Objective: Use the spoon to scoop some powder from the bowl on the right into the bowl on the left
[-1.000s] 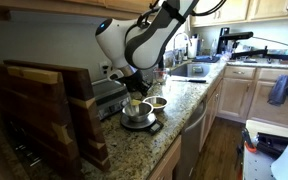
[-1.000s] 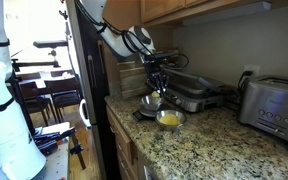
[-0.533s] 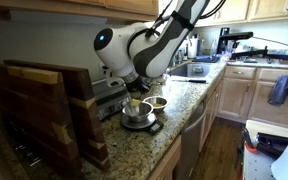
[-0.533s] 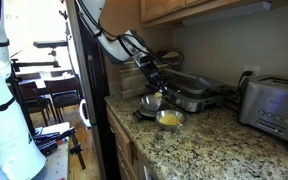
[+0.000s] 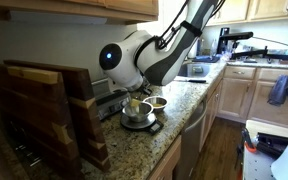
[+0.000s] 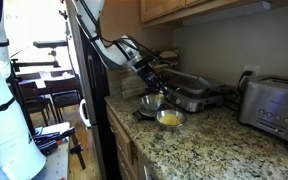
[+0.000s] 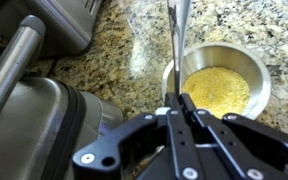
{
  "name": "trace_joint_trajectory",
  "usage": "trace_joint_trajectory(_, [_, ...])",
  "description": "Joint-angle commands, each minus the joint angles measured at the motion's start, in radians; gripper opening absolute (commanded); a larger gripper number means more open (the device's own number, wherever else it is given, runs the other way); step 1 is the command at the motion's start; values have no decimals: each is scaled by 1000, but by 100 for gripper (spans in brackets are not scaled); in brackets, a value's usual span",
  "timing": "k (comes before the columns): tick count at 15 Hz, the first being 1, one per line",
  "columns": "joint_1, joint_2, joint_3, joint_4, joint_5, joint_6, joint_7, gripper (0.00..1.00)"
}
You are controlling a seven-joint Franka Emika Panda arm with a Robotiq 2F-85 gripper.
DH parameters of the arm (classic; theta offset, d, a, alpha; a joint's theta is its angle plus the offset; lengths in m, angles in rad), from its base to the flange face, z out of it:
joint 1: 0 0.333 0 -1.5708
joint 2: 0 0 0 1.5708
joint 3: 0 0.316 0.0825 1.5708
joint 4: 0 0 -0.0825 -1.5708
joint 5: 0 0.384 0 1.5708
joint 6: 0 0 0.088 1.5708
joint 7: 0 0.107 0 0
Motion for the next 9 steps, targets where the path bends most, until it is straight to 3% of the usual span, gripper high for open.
trace_joint_trajectory(1, [21, -40, 16, -61, -82, -58, 125, 4])
trace_joint_trajectory(9, [68, -42, 57, -137, -257, -209, 392, 4])
